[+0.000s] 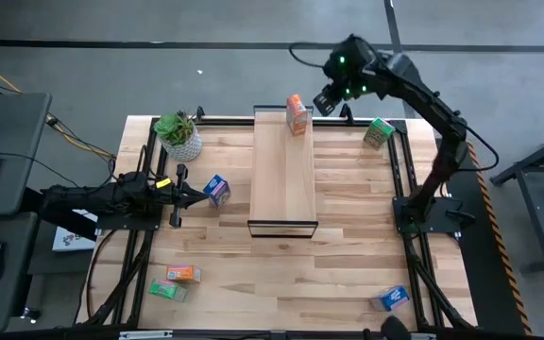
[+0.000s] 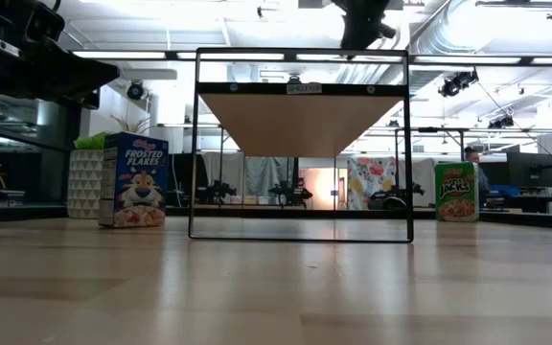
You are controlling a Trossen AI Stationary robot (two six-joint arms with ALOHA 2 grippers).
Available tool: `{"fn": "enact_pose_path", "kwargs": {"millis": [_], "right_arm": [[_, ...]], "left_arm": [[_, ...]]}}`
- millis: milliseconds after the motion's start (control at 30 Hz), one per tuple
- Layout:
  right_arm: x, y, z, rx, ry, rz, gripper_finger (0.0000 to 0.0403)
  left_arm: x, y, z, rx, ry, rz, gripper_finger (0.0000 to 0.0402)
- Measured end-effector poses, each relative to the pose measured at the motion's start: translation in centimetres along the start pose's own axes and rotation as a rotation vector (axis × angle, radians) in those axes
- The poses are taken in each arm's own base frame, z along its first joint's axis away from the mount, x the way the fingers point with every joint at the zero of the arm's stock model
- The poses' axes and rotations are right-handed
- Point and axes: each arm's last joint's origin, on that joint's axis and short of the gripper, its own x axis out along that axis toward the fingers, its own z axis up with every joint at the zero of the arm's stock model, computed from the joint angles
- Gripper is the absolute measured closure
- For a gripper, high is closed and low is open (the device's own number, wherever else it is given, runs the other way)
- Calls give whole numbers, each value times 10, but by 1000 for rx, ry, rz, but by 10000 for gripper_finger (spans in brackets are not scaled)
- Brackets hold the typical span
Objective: Stack cereal on shelf
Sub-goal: Put the top orange cereal box on the shelf
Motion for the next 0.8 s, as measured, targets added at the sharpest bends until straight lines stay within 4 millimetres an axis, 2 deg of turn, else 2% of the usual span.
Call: {"fn": "enact_pose_path", "kwargs": {"millis": [100,133,267,367,533,667,800], "right_arm": [[5,2,-24,59,17,-34,379],[7,3,-32,92,15,-30,390],[15,9,-64,289,-30,21,380],[26,18,-80,380,-142,24,396],[57,33,-90,473,-330,56,400],[82,34,-96,515,-302,-24,402],[94,34,-94,536,-306,-46,402]], "left_arm": [[0,0,0,0,0,0,401],[0,0,0,0,0,0,401],[0,0,0,0,0,0,401],[0,0,0,0,0,0,401],[0,0,0,0,0,0,401],[0,0,0,0,0,0,401],[0,0,0,0,0,0,401]]}}
